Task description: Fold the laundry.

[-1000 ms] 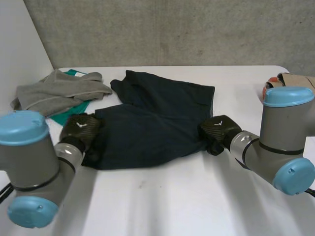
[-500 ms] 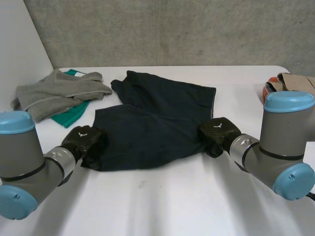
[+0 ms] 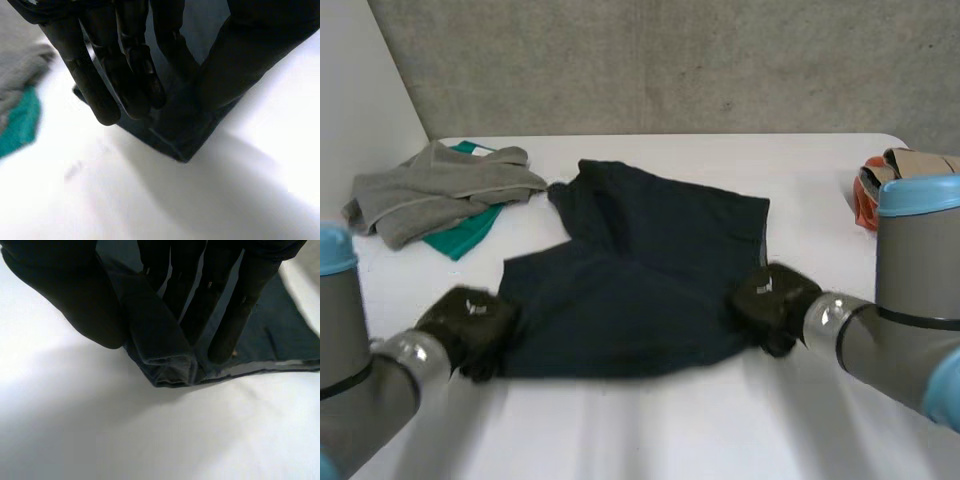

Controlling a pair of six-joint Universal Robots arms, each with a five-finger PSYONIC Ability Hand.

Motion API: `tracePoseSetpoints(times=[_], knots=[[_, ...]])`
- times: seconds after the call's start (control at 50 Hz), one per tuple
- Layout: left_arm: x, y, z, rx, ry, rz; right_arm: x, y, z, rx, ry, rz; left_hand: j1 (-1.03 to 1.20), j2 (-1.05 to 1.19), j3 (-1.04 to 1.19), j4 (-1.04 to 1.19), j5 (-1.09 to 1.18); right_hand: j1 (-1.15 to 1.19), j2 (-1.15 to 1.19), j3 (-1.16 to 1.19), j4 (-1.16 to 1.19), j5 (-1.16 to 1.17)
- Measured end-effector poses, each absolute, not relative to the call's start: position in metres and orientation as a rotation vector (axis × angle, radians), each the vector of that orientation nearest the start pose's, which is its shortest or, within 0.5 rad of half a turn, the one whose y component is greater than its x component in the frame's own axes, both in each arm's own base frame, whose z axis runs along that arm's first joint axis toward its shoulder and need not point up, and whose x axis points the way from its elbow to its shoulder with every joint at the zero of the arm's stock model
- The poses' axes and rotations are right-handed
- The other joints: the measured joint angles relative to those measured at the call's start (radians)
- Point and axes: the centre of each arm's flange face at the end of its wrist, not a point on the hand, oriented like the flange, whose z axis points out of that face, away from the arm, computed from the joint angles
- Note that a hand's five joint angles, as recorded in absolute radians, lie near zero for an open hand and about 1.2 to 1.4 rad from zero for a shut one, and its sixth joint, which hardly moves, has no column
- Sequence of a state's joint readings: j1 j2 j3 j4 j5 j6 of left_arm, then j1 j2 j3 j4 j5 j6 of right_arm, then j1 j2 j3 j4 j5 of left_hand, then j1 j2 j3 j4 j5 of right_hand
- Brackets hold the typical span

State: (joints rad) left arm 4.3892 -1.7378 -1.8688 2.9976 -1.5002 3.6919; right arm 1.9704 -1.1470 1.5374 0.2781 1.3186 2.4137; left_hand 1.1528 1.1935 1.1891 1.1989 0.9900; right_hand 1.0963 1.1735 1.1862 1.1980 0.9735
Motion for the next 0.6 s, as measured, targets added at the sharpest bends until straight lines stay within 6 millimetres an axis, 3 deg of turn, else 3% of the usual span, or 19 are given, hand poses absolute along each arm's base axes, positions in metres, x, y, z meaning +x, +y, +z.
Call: tracePoseSetpoints(times=[0.16, 0.22, 0.3, 0.36, 0.48, 0.54, 0.6], knots=[[-0.197, -0.131, 0.191, 1.489, 2.483, -1.07, 0.237, -0.174, 0.175, -1.977, 2.144, -0.963, 0.0, 0.002, 0.002, 0.0, 0.0, 0.0, 0.0, 0.0, 0.0, 0.0], [-0.196, -0.115, 0.195, 1.547, 2.485, -1.019, 0.229, -0.16, 0.177, -2.033, 2.095, -0.862, 0.0, 0.002, 0.002, 0.0, 0.0, 0.0, 0.0, 0.0, 0.0, 0.0], [-0.201, -0.109, 0.197, 1.581, 2.464, -1.042, 0.222, -0.154, 0.176, -2.034, 2.063, -0.801, 0.0, 0.002, 0.002, 0.0, 0.01, 0.0, 0.0, 0.0, 0.0, 0.0], [-0.207, -0.119, 0.195, 1.571, 2.439, -1.094, 0.222, -0.162, 0.175, -1.985, 2.093, -0.822, 0.0, 0.002, 0.002, 0.0, 0.018, 0.0, 0.0, 0.0, 0.0, 0.006], [-0.232, -0.168, 0.191, 1.486, 2.343, -1.303, 0.23, -0.207, 0.176, -1.732, 2.231, -1.025, 0.0, 0.002, 0.002, 0.0, 0.021, 0.0, 0.0, 0.0, 0.0, 0.02], [-0.256, -0.215, 0.199, 1.376, 2.235, -1.559, 0.237, -0.245, 0.182, -1.518, 2.296, -1.242, 0.0, 0.003, 0.003, 0.001, 0.021, 0.0, 0.0, 0.0, 0.0, 0.02], [-0.271, -0.245, 0.207, 1.29, 2.148, -1.742, 0.241, -0.266, 0.187, -1.405, 2.314, -1.379, 0.0, 0.004, 0.003, 0.001, 0.021, 0.0, 0.0, 0.0, 0.0, 0.02]])
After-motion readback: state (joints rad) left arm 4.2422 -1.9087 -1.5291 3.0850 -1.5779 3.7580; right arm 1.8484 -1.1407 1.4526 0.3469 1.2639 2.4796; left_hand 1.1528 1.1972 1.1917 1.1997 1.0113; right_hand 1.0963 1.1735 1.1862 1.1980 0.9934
